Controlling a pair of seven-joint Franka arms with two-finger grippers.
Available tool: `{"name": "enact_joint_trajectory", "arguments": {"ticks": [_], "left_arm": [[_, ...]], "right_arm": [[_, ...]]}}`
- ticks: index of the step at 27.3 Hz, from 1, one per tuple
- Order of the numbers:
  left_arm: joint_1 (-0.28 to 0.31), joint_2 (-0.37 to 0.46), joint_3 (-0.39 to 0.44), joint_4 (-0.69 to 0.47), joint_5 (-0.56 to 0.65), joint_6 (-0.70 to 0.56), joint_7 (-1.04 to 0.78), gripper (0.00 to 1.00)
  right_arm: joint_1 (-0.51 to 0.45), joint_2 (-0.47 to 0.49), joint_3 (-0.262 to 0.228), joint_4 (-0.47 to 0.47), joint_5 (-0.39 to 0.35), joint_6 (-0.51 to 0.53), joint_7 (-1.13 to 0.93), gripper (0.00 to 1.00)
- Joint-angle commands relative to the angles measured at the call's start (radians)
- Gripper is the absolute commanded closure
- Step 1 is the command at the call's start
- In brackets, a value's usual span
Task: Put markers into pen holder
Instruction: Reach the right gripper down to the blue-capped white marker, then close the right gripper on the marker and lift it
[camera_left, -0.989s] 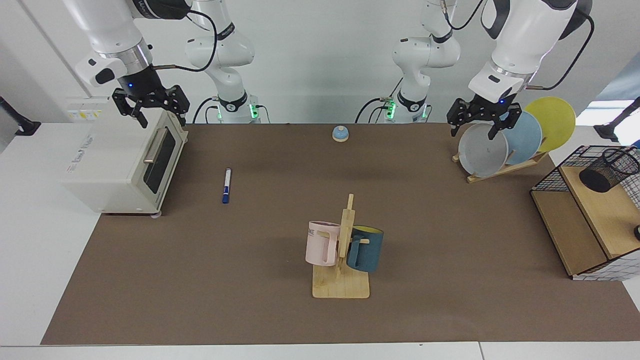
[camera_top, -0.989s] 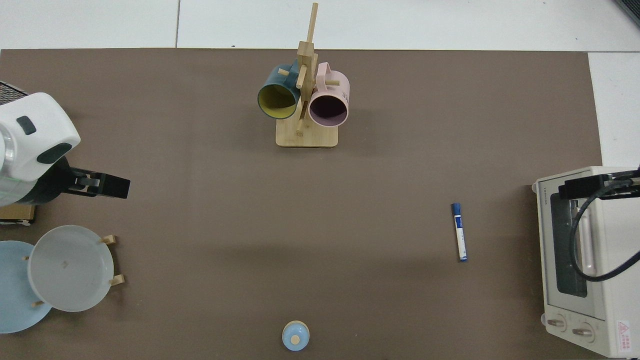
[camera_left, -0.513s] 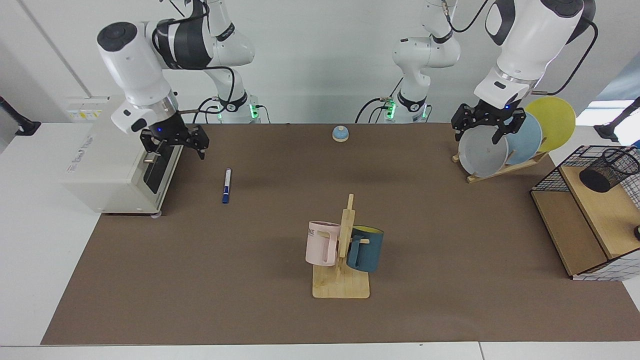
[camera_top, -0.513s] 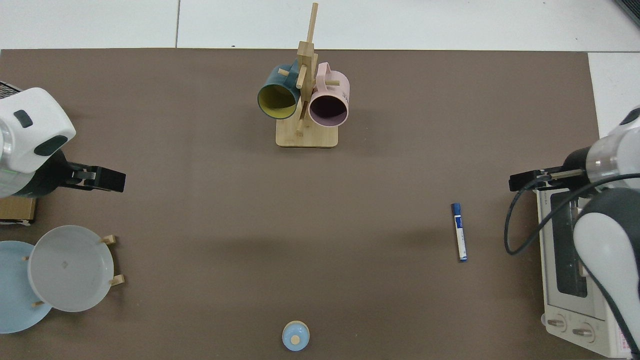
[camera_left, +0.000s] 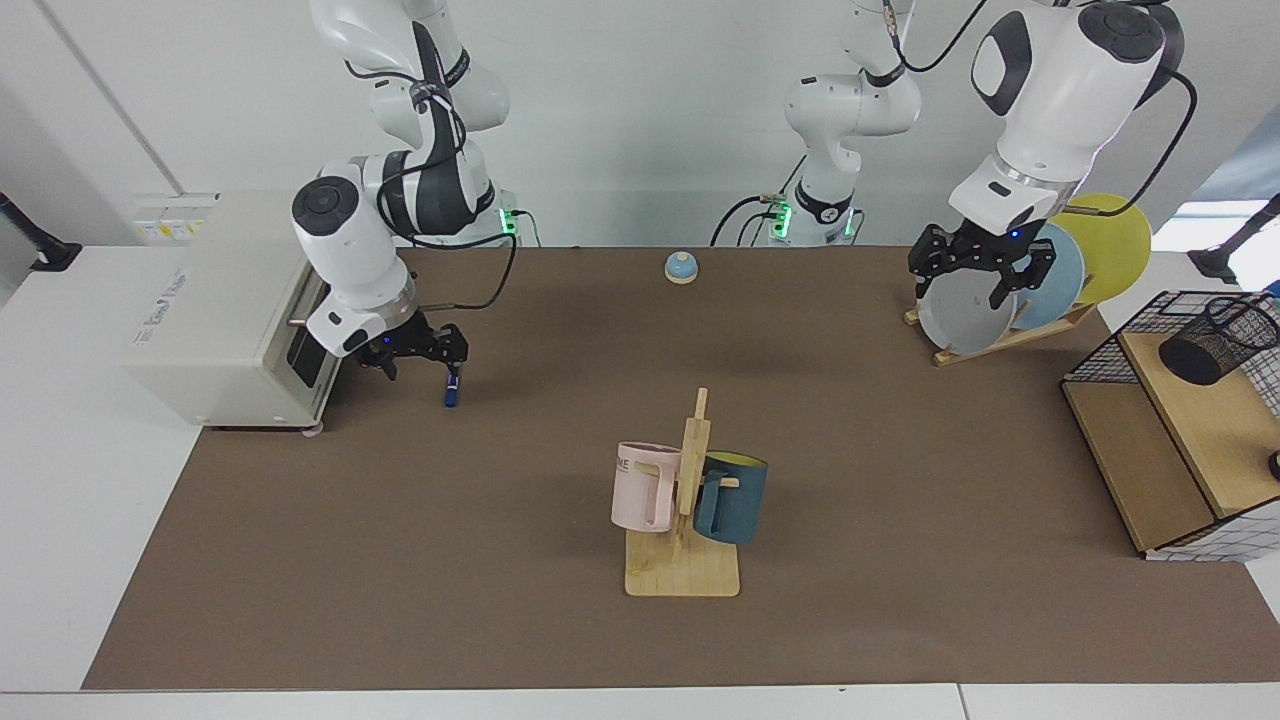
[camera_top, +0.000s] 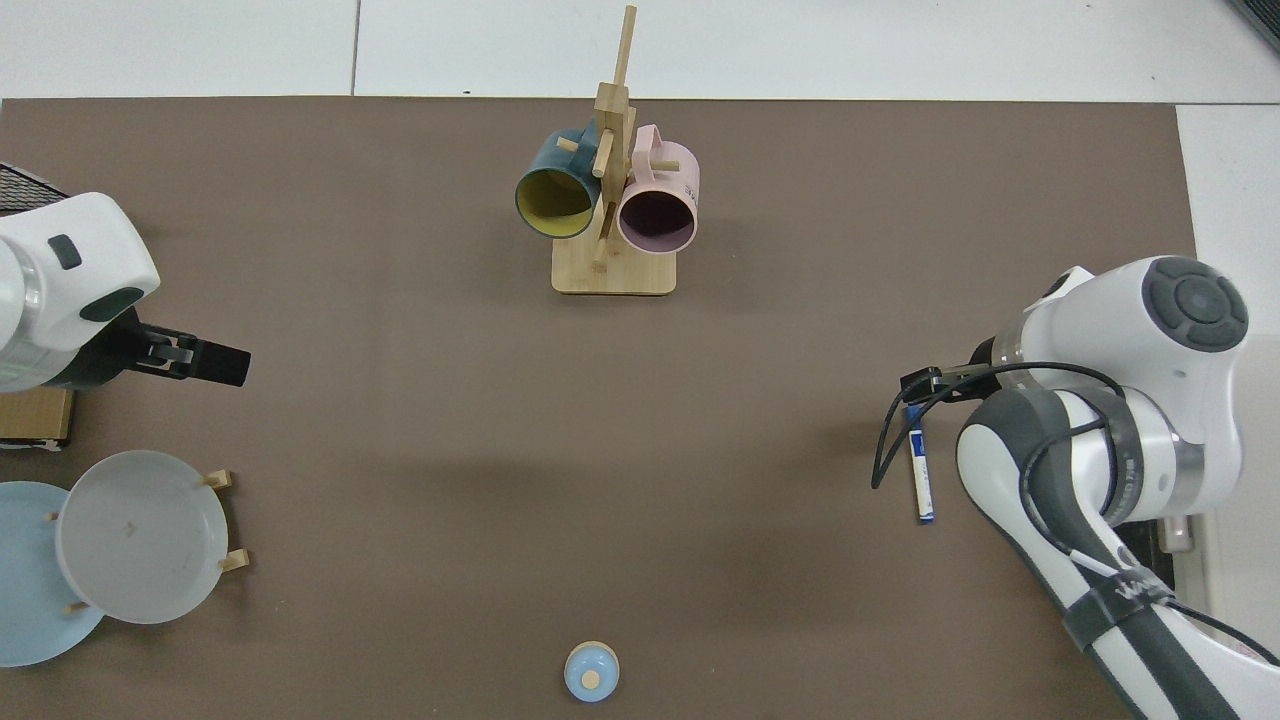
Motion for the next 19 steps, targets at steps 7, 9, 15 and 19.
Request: {"name": "enact_joint_trajectory", "arguments": {"ticks": [7,9,15,19], "left_arm": [[0.001,-0.026,-0.002,-0.063,-0.007,0.040,-0.054,0.00],[0.001,-0.026,-0.002,-0.063,-0.007,0.038,-0.054,0.00],[0.001,-0.026,-0.002,-0.063,-0.007,0.040,-0.054,0.00],[0.001,-0.026,-0.002,-0.063,-0.007,0.040,-0.054,0.00]], "right_arm": [[-0.001,-0.001,0.000,-0.148,0.015,0.187,0.016,0.00],[-0.001,0.008,0.000,-0.160,0.015,0.220,0.016,0.00],[0.002,0.010,0.000,-0.160,0.015,0.226,0.016,0.14],[0.014,0.011,0.000,-0.160,0.015,0.223,0.018,0.52]]}}
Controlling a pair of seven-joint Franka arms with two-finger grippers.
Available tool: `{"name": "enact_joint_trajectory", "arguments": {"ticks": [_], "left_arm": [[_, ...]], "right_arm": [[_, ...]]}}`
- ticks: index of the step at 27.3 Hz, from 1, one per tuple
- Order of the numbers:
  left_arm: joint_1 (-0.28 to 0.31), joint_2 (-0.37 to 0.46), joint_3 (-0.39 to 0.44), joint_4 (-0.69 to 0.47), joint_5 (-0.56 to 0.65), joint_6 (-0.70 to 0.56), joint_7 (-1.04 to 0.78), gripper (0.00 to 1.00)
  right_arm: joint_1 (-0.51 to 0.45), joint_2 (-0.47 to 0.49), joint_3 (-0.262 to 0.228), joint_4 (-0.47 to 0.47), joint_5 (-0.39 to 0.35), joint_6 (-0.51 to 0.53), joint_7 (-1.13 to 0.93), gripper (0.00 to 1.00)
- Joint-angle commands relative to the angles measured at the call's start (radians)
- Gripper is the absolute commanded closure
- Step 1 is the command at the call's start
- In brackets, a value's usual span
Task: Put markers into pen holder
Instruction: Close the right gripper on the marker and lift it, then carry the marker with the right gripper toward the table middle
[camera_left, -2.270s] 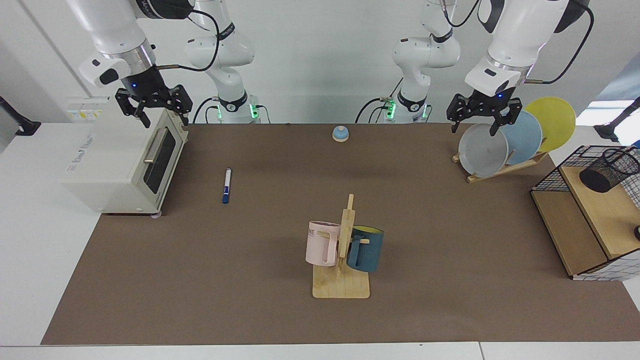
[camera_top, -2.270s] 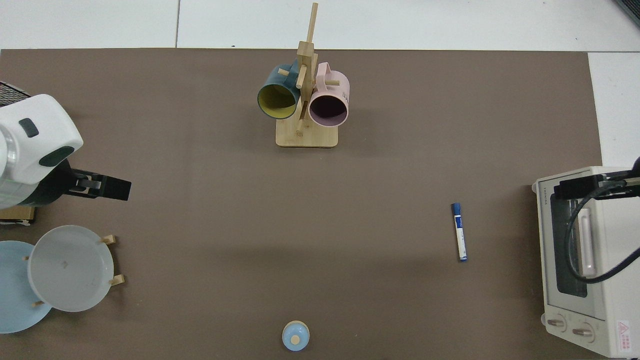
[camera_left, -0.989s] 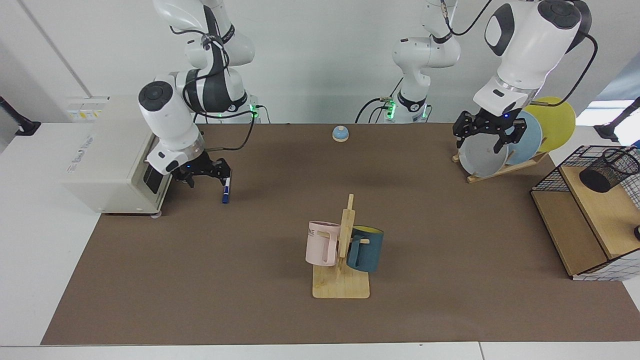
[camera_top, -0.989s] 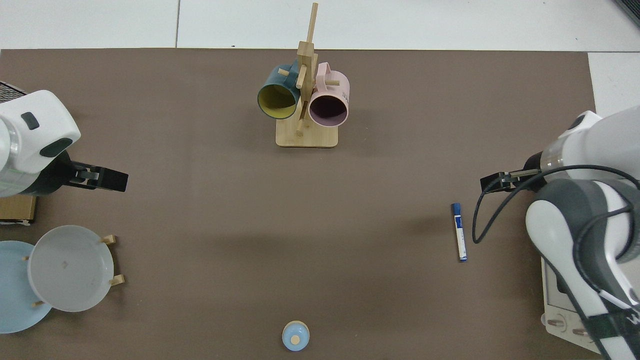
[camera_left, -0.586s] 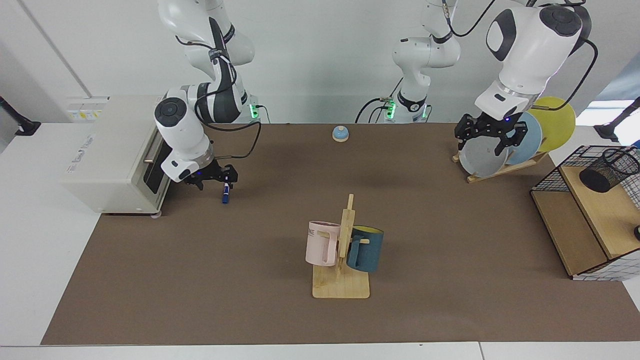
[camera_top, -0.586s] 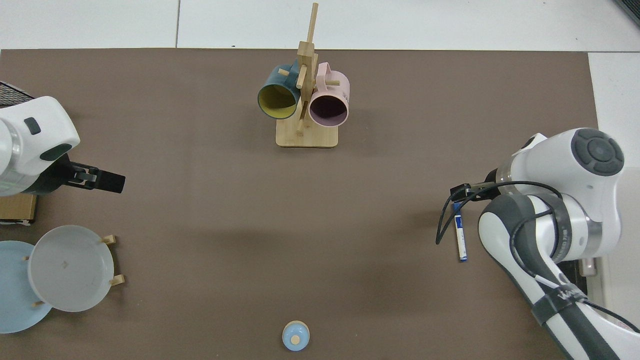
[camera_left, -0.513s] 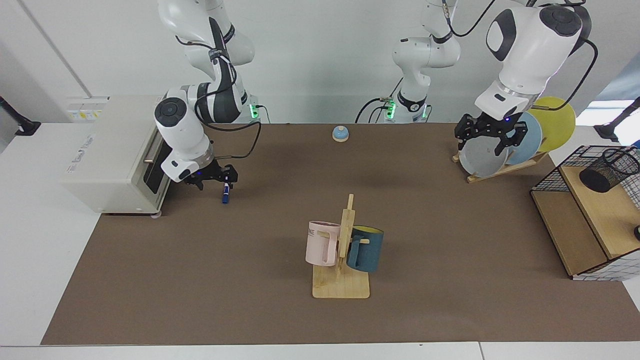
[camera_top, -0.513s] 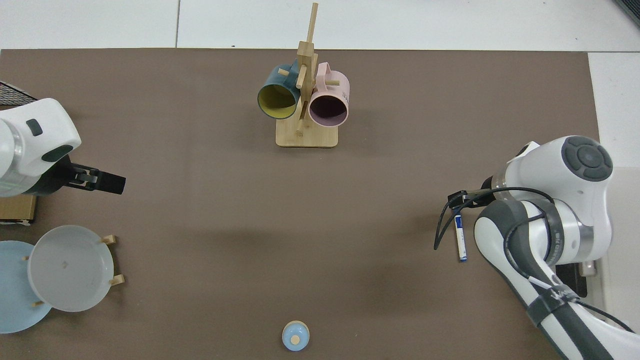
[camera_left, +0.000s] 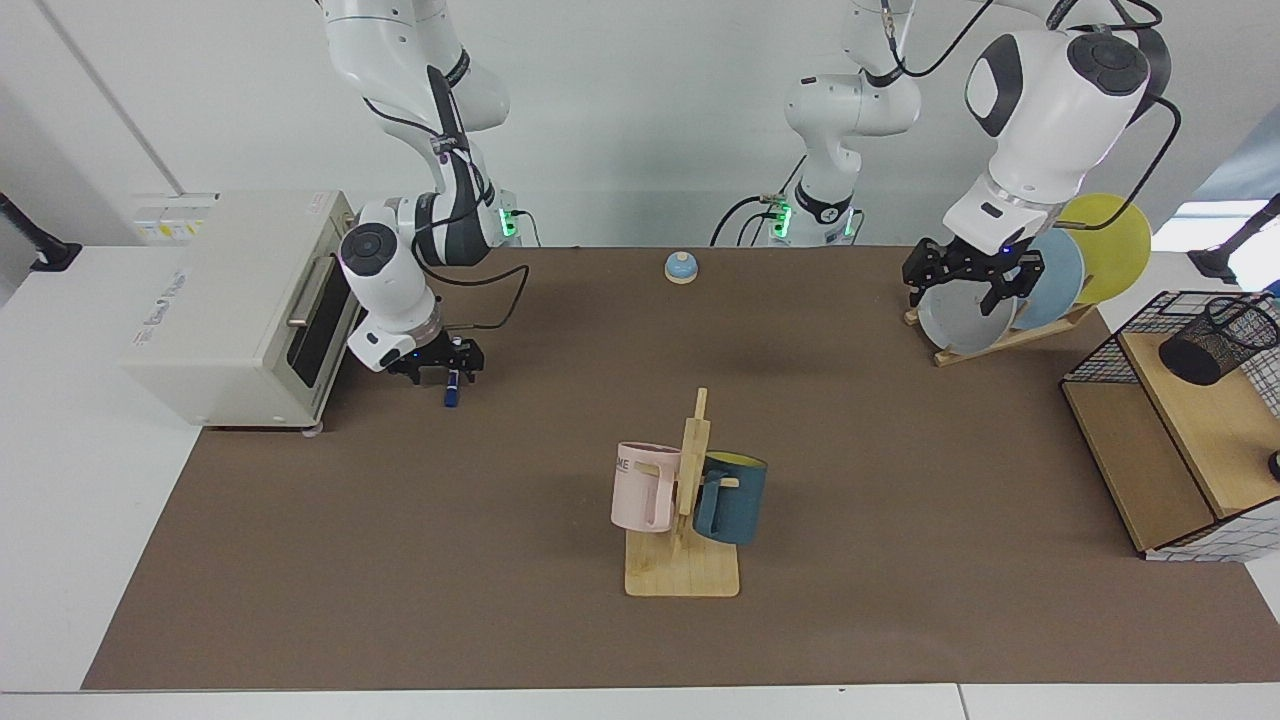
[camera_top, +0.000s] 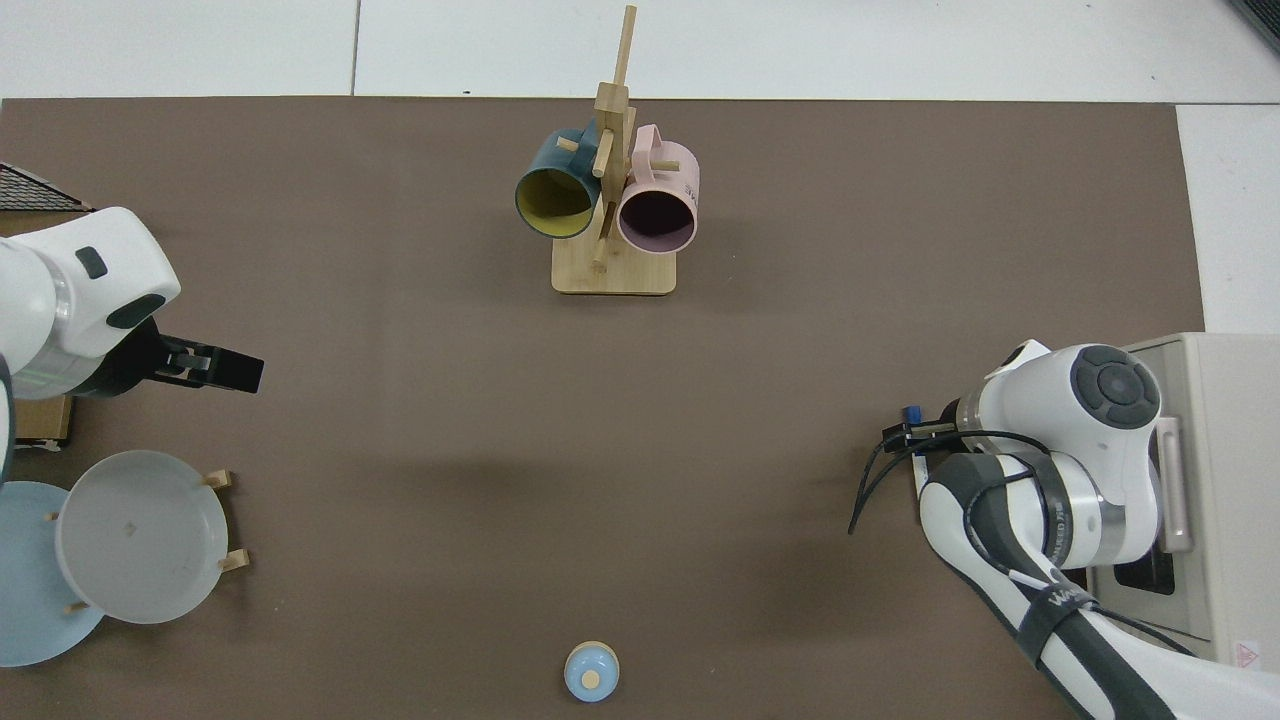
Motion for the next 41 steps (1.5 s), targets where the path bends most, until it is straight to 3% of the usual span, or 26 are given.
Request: {"name": "enact_joint_trajectory", "arguments": {"ticks": [1,9,15,22,26,31,36,41], "left_arm": [[0.001,-0.025,-0.001,-0.034,-0.007,0.026,-0.011,0.00],[0.001,-0.025,-0.001,-0.031,-0.007,0.024,-0.002,0.00],[-0.002,-0.025,-0.002,-0.027,-0.009,0.001,0.064,0.00],[0.001,-0.022,-0.001,-0.018,-0.013,0.015,0.344,0.00],[-0.001,-0.022,-0.001,-0.016,-0.013,0.020,0.519,0.00],[-0.004,-0.022,-0.001,-0.016,-0.012,0.016,0.696,0.00],[-0.013,-0.018,-0.016,-0.004,-0.015,0.015,0.904,0.00],[-0.013,-0.025,-0.083,0.033,-0.012,-0.026,0.911,0.00]], "right_arm": [[0.018,-0.005,0.001,-0.013,0.014,0.024,0.018,0.56],[0.023,-0.004,0.001,-0.010,0.014,0.022,0.038,1.00],[0.023,-0.010,0.001,0.024,0.017,-0.010,0.139,1.00],[0.023,-0.016,0.007,0.214,0.057,-0.263,0.418,1.00],[0.034,-0.019,0.008,0.297,0.161,-0.349,0.622,1.00],[0.068,-0.018,0.008,0.360,0.348,-0.364,0.920,1.00],[0.118,-0.015,0.008,0.429,0.392,-0.361,1.107,1.00],[0.167,-0.010,0.008,0.495,0.471,-0.347,1.323,1.00]]}}
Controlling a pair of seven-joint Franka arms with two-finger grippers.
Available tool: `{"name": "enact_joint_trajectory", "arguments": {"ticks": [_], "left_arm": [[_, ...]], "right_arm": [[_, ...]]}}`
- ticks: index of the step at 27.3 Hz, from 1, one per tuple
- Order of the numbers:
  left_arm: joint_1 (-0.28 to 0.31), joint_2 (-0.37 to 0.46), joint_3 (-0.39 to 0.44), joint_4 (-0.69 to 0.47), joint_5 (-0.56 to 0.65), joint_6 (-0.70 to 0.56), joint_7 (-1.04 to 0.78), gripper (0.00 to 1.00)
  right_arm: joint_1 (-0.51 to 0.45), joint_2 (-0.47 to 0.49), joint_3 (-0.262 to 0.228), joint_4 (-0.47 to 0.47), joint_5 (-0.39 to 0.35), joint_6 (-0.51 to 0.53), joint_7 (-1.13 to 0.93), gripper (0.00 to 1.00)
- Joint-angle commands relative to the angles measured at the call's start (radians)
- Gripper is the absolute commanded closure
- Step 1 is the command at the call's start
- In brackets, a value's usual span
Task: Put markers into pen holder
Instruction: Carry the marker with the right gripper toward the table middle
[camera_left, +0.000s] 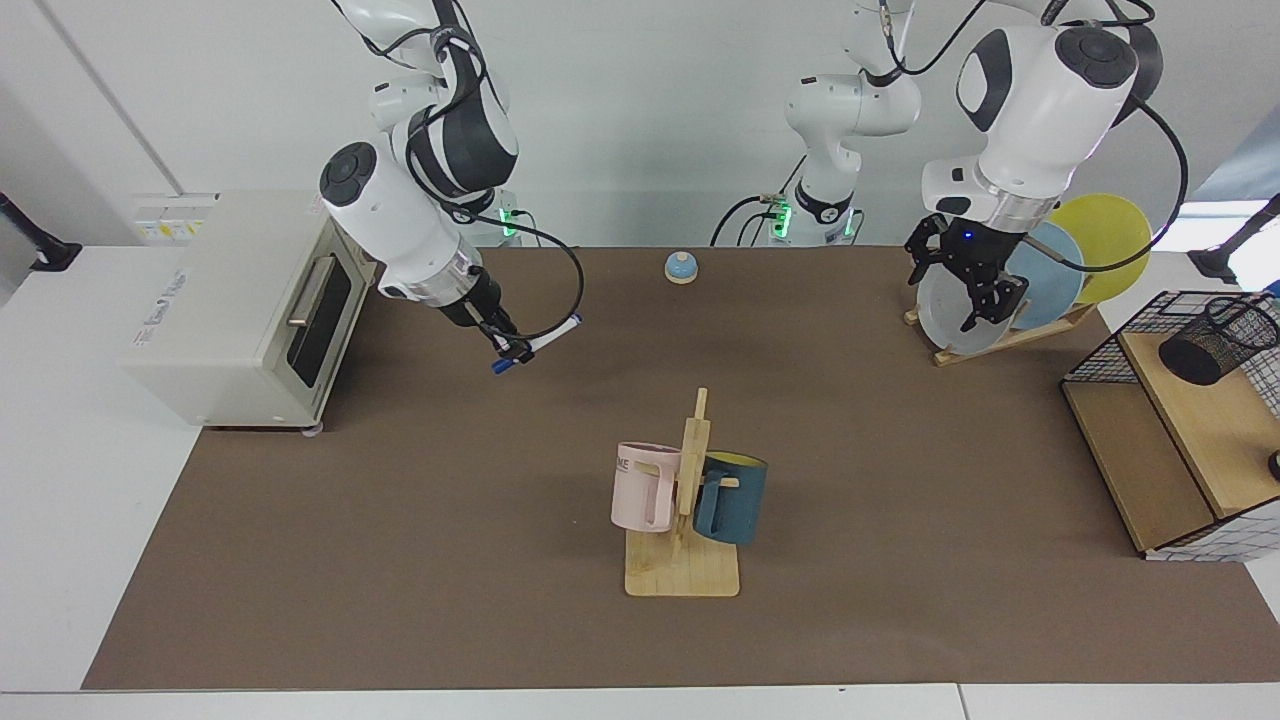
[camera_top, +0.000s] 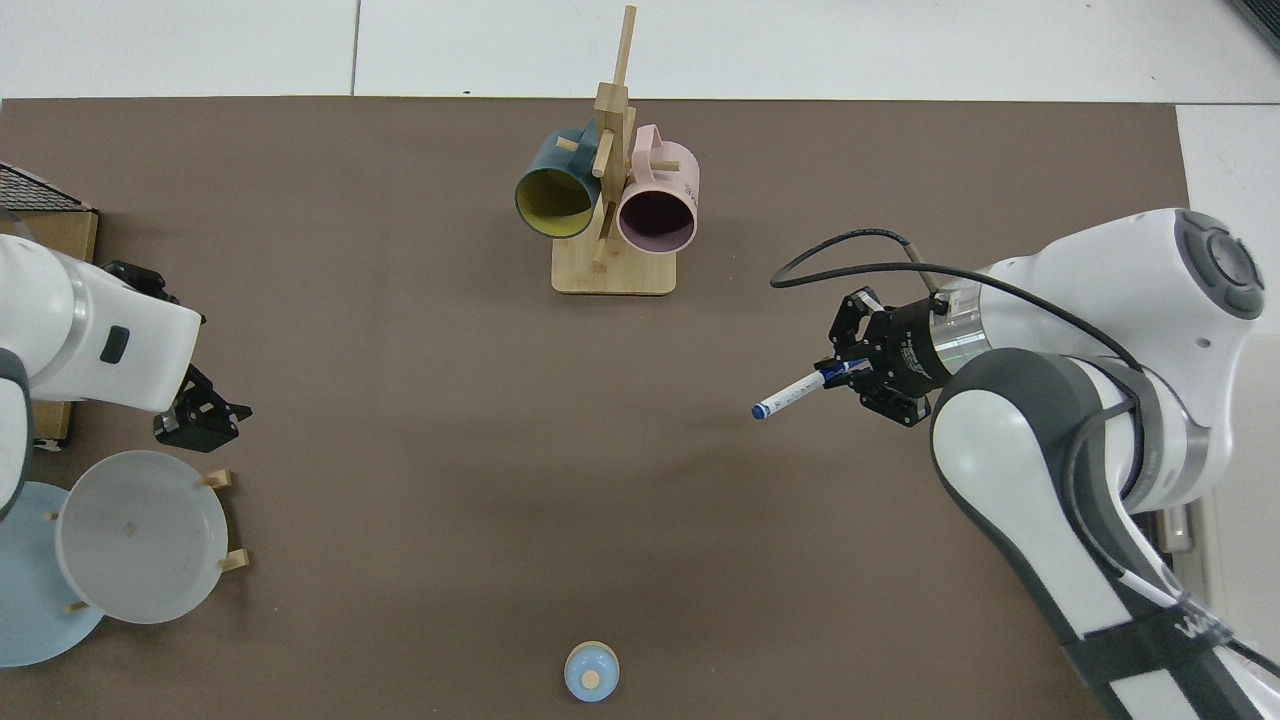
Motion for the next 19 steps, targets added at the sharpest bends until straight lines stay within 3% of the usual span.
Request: {"name": "enact_joint_trajectory", "arguments": {"ticks": [1,5,8,16,19], "left_arm": [[-0.011,-0.018,-0.062,0.047,-0.007,-0.046,0.032,0.00],[-0.018,-0.018,-0.125,0.098,0.003,-0.123,-0.136,0.00],[-0.017,-0.017,-0.188,0.122,0.005,-0.166,-0.268,0.00],[-0.026,0.009,-0.260,0.162,0.045,-0.149,-0.276,0.00],[-0.026,0.055,-0.285,0.188,0.046,-0.111,-0.249,0.00]], "right_arm": [[0.049,0.016,-0.004,0.078,0.100,-0.003,0.215,1.00],[0.061,0.014,-0.002,0.116,0.139,-0.002,0.410,1.00],[0.070,0.008,0.008,0.118,0.148,0.066,0.551,1.00],[0.184,0.006,0.015,0.118,0.148,0.205,0.806,1.00],[0.227,0.005,0.015,0.118,0.147,0.242,0.867,1.00]]}}
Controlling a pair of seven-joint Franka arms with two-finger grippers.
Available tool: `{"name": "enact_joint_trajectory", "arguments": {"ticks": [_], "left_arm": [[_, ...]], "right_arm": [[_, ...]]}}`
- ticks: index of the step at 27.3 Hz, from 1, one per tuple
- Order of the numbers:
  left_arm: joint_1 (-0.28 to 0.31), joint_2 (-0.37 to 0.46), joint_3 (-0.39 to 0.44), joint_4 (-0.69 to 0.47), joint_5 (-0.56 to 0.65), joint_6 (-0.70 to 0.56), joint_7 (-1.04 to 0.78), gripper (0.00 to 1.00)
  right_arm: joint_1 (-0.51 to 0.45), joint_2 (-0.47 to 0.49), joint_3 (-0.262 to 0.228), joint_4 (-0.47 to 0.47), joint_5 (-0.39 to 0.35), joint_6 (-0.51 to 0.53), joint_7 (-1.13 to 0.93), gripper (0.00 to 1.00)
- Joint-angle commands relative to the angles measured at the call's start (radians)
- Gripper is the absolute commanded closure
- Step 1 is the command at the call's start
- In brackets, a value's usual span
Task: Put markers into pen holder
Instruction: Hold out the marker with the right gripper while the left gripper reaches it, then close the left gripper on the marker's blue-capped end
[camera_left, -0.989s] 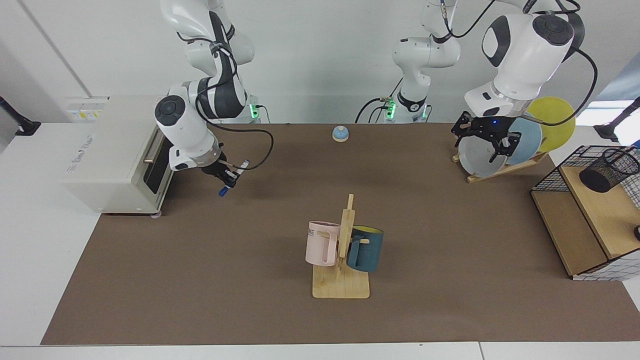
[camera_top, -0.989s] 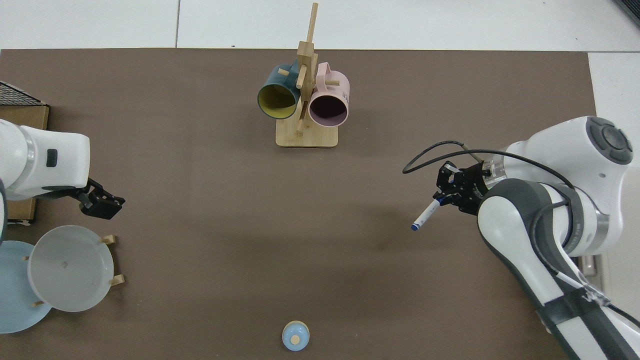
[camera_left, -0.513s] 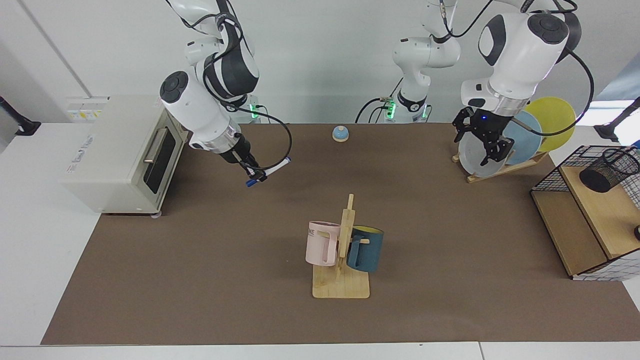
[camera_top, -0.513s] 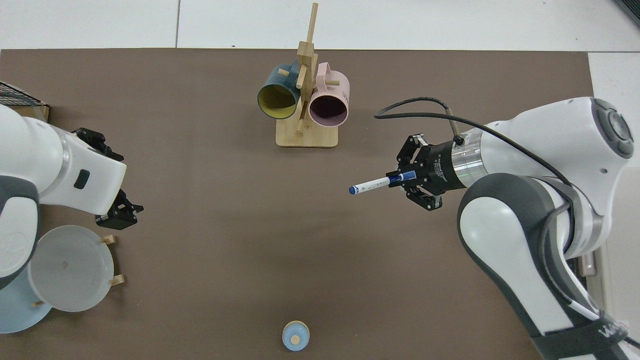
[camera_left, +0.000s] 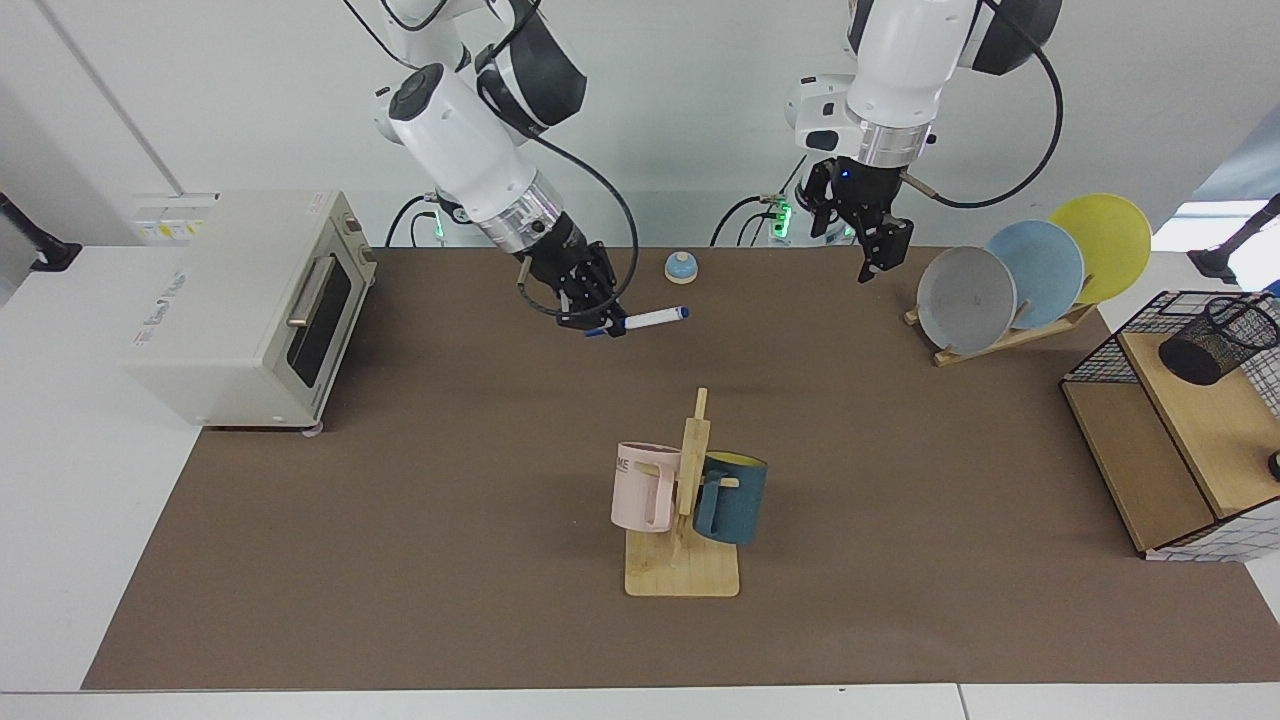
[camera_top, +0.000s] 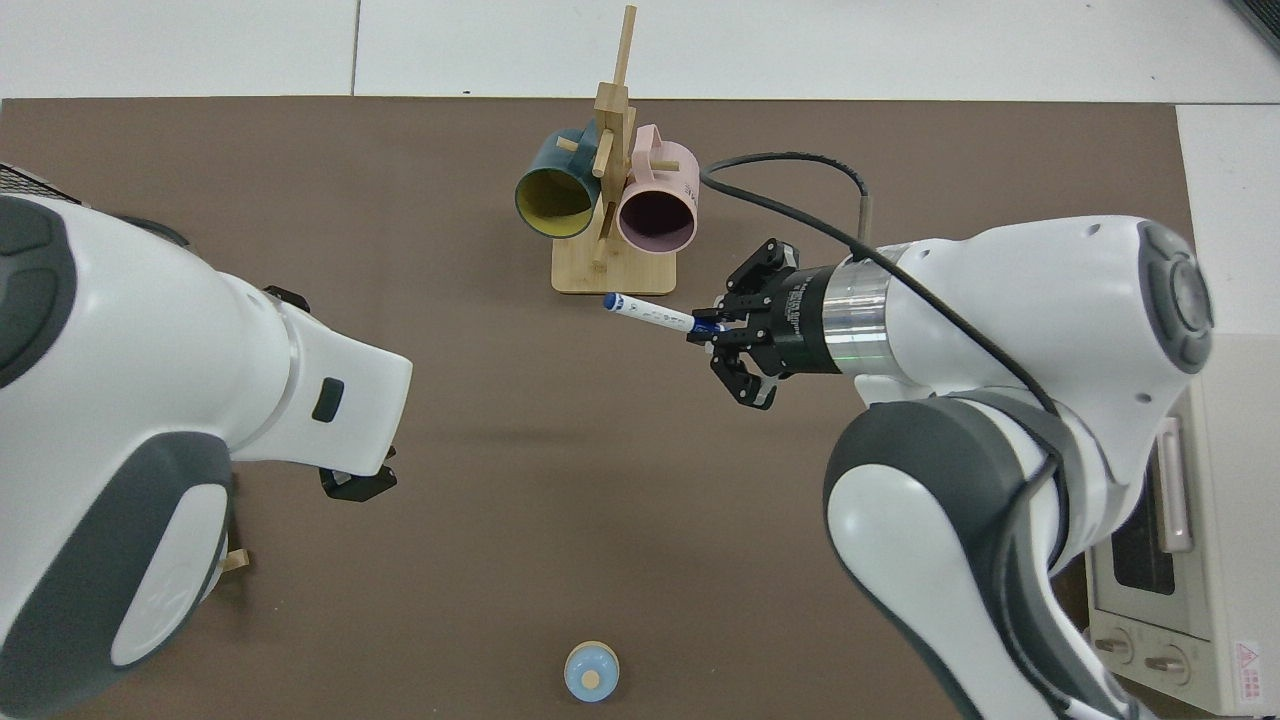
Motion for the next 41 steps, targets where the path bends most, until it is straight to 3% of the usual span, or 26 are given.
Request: {"name": "enact_joint_trajectory", "arguments": {"ticks": [1,7,22,29,41], "left_arm": [[-0.011,0.079,-0.033,0.067,0.025,0.046,0.041,0.00],[-0.009,0.110,-0.033,0.057,-0.042,0.149,0.222,0.00],[-0.001,0.111,-0.030,0.058,-0.140,0.179,0.524,0.00],[-0.027,0.096,-0.046,0.049,-0.154,0.164,0.505,0.00],[-0.040,0.049,-0.074,0.003,-0.168,0.095,0.270,0.01]], "right_arm": [[0.064,0.004,-0.001,0.007,0.015,0.057,0.099,1.00],[0.109,-0.009,-0.001,0.007,0.001,0.059,0.079,1.00],[0.126,-0.062,0.004,-0.041,-0.028,-0.010,-0.251,1.00],[0.126,-0.068,0.005,-0.048,-0.028,-0.012,-0.256,1.00],[0.126,-0.079,0.004,-0.064,-0.028,-0.027,-0.273,1.00]]}}
